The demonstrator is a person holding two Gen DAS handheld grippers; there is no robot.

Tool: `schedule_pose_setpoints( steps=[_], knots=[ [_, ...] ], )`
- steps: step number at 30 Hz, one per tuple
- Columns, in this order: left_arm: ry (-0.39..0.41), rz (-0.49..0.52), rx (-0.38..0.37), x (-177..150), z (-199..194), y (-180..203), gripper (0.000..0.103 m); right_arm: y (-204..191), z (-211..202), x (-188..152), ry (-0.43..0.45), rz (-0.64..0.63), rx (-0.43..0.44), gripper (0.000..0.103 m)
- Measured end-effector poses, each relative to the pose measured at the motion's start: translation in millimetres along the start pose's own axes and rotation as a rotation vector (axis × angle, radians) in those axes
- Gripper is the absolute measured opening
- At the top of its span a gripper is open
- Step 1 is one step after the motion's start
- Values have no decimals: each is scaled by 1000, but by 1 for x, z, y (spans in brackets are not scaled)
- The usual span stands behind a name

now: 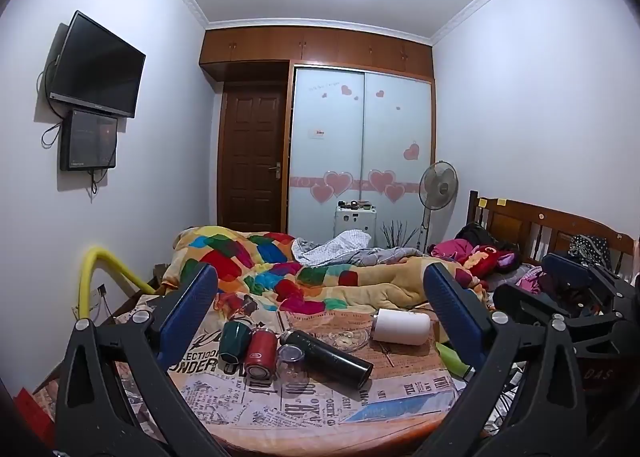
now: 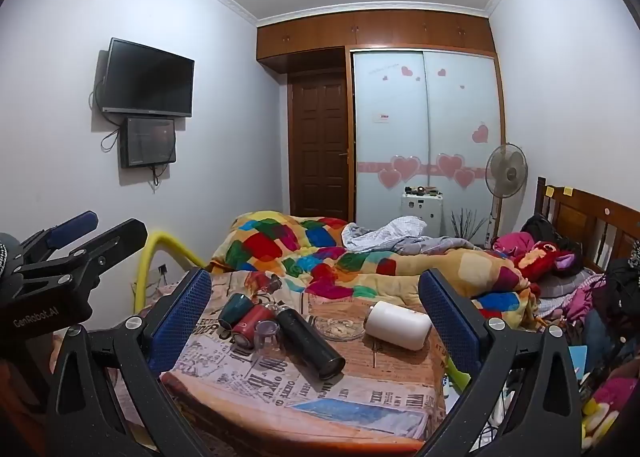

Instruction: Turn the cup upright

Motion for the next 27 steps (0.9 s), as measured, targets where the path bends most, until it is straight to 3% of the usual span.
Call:
schedule_pose_setpoints(
  steps=[27],
  knots=[
    [-23,-28,20,-4,4,-10,103,-5,1,1,-3,0,0,103]
  ],
)
Point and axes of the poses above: each gripper's, at about its wrist camera, not at the fingertips, and z roughly the way its jaws point, y to its right, x to its top, the point moved 6 cm from there along z, roughly the way its jaws point
